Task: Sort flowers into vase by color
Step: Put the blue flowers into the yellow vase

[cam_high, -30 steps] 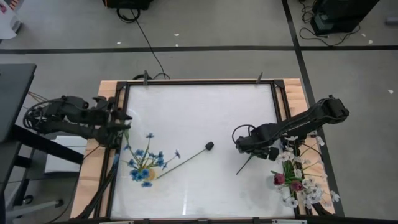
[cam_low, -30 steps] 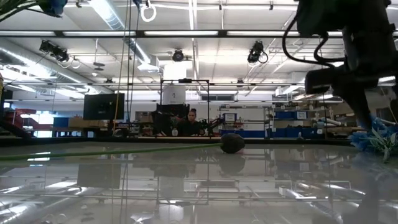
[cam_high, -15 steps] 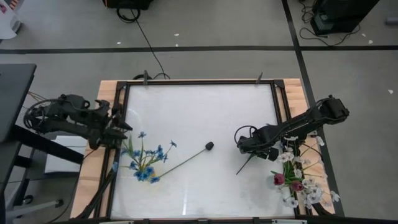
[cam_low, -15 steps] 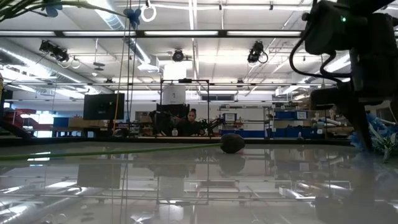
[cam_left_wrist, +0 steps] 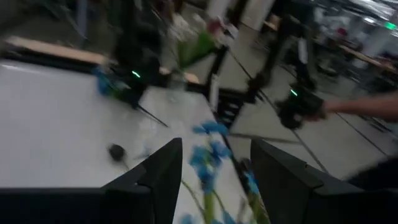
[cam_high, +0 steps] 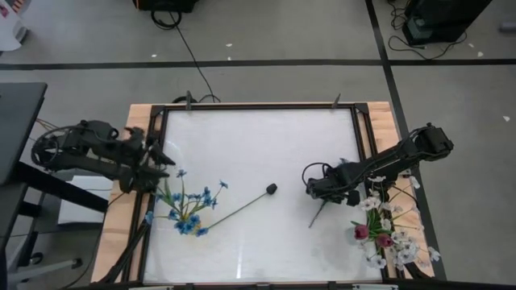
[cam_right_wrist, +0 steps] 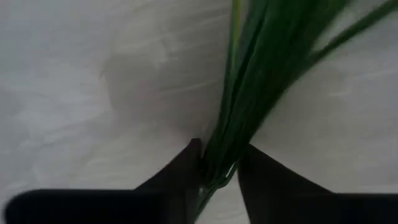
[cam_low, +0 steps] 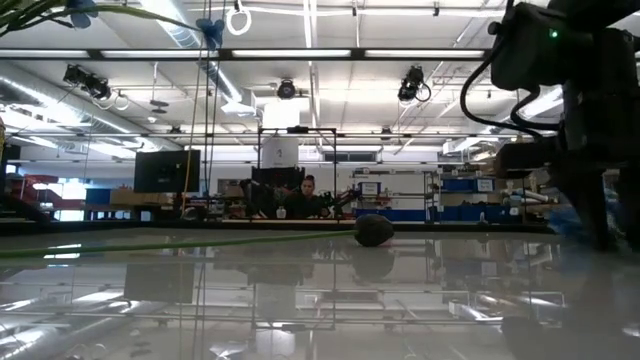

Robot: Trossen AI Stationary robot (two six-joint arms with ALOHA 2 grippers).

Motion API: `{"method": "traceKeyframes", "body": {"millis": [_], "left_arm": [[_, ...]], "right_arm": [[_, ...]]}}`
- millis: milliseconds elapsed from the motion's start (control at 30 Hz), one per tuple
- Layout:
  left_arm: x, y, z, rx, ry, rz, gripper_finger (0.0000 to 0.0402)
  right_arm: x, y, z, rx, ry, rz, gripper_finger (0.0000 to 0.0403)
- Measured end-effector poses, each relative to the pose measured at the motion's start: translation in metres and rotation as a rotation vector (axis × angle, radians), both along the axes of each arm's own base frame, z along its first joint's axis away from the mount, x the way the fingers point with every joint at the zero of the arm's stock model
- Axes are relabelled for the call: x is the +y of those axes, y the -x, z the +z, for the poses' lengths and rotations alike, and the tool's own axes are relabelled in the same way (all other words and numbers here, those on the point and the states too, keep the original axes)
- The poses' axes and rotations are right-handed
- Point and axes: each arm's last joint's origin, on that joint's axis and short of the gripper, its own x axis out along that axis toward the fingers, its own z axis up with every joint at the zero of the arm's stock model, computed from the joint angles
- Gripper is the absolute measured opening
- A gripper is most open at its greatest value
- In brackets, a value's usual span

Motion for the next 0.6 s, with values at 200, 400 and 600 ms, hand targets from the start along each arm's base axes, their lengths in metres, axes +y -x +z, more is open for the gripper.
{"method": "traceKeyframes", "body": {"millis": [200,400,600], "left_arm": [[0.003,-0.006,0.012,-0.02,-0.039,0.144,0.0195],[-0.001,-0.042,0.004,0.107,-0.016,0.187,0.0195],[-0.005,-0.071,-0.001,0.151,0.015,0.198,0.0195]], "right_arm": [[0.001,-0.01,0.005,-0.097,0.074,0.075,0.0024],[0.0,-0.038,0.021,-0.368,0.301,0.164,0.0023],[-0.004,-0.066,0.048,-0.583,0.561,0.32,0.0033]]}}
